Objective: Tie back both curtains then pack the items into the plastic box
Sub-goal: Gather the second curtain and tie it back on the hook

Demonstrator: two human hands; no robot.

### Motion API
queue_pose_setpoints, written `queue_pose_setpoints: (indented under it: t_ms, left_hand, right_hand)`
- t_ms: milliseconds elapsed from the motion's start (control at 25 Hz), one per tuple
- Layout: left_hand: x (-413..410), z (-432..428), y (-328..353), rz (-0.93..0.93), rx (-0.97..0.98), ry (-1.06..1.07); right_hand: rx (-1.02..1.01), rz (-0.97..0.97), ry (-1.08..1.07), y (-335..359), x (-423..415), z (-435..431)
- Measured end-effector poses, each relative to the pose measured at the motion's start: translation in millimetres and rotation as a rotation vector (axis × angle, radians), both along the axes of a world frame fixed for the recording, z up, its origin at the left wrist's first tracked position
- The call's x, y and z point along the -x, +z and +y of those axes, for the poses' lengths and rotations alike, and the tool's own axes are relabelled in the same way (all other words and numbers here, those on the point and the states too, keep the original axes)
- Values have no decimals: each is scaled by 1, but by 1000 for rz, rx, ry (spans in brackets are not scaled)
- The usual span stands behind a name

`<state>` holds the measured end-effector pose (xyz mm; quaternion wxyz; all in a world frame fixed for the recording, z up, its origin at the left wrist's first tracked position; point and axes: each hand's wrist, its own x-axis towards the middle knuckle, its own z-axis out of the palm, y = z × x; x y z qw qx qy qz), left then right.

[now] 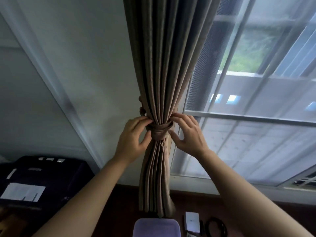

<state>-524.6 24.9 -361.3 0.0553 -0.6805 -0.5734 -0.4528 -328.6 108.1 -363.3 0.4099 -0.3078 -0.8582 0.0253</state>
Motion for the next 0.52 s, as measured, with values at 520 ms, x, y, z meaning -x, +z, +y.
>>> queue_pose_setpoints:
  t_ms: [520]
  left_hand:
    - [2,12,67,482,582,-145]
  right_hand:
    - [80,-967,-134,73,-4,-1]
